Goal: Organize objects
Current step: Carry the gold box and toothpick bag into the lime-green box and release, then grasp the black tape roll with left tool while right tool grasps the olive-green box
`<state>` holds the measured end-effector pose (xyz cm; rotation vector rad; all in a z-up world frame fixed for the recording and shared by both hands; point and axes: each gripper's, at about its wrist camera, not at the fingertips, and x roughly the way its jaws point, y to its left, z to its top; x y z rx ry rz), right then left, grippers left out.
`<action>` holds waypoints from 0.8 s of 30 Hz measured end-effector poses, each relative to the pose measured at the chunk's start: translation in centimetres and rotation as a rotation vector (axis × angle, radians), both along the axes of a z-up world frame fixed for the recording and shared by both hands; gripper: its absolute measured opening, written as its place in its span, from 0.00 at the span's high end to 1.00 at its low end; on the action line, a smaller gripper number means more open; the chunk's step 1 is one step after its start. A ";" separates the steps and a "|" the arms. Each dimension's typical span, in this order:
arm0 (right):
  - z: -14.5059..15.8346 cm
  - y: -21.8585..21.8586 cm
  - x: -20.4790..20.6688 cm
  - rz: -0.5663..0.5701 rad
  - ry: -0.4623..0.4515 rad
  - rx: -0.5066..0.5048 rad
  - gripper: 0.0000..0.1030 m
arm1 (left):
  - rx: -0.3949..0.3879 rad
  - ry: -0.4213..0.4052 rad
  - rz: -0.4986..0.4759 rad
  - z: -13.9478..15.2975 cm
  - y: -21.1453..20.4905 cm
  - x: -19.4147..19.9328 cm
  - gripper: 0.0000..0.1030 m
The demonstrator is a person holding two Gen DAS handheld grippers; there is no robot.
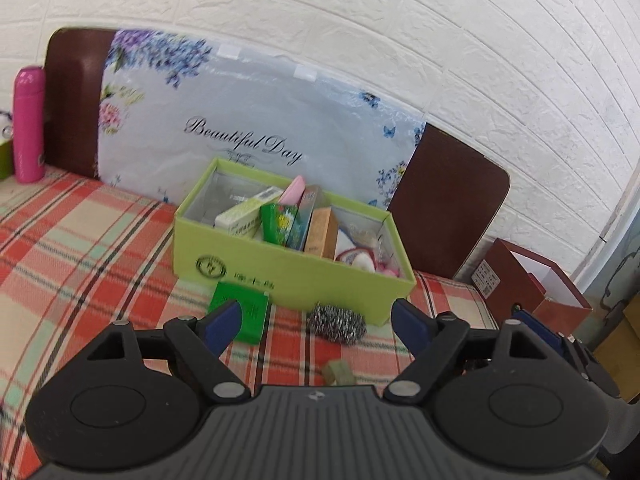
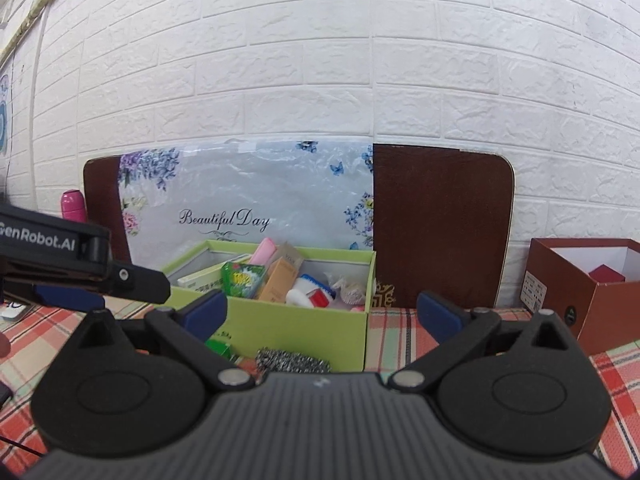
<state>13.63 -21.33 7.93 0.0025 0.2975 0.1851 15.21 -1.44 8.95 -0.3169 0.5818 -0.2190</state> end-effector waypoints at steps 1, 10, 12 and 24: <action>-0.2 0.0 -0.4 0.000 0.008 0.005 0.00 | -0.008 0.010 0.005 -0.4 0.2 -0.4 0.17; -4.6 0.1 -2.8 -0.022 0.134 0.000 0.00 | -0.038 0.119 0.022 -4.7 0.9 -2.0 0.17; -5.8 -0.2 -3.3 -0.050 0.163 -0.012 0.00 | -0.034 0.136 0.019 -5.6 0.7 -2.0 0.17; -8.5 -2.6 -5.0 -0.115 0.249 0.017 0.00 | 0.011 0.232 -0.038 -10.8 -3.0 1.0 0.26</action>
